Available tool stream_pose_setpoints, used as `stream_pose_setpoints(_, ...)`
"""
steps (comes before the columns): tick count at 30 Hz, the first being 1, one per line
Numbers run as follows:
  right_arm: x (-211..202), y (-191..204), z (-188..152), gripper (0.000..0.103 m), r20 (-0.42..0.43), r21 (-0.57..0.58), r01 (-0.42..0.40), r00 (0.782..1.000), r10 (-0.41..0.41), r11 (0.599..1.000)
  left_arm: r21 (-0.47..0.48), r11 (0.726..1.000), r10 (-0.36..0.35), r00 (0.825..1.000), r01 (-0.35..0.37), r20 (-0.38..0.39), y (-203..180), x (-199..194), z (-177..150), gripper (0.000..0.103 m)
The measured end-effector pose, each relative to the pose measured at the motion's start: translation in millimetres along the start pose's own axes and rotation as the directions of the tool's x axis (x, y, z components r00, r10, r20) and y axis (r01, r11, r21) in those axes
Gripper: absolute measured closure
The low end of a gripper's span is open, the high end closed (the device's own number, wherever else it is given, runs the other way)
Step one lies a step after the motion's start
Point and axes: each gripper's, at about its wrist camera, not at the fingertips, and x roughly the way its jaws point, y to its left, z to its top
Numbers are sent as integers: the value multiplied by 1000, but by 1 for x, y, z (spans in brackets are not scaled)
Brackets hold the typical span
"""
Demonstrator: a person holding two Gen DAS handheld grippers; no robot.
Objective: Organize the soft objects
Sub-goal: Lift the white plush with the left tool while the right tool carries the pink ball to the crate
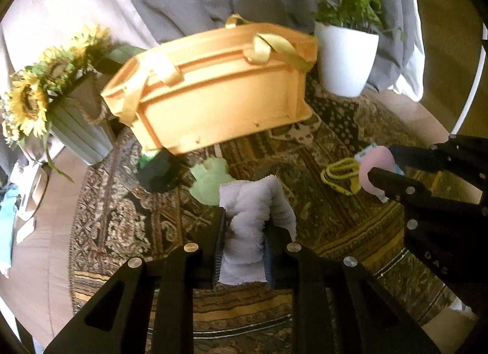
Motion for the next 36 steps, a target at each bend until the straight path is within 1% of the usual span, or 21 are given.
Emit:
stream_pose_setpoints(9, -17, 7, 12, 74, 73, -14, 3, 997, -2, 1000, -20, 999, 39, 996, -37, 81, 9, -20, 7, 80)
stream_pose_setpoints(18, -31, 6, 26, 74, 146, -7, 7, 989, -6, 1000, -53, 997, 69, 986, -62, 154, 18, -36, 16, 80)
stream_pose_setpoints(26, -44, 4, 45, 74, 227, 1, 11, 974, -11, 1000, -84, 992, 110, 966, -93, 233, 29, -51, 34, 80)
stream_pose_setpoints(32, -54, -1, 68, 74, 312, 12, 33, 949, -35, 999, -114, 988, 137, 947, -108, 292, 40, -59, 51, 80)
stream_pose_setpoints(36, -61, -2, 82, 74, 363, 15, 39, 931, -41, 999, -137, 984, 158, 928, -118, 339, 48, -66, 65, 80)
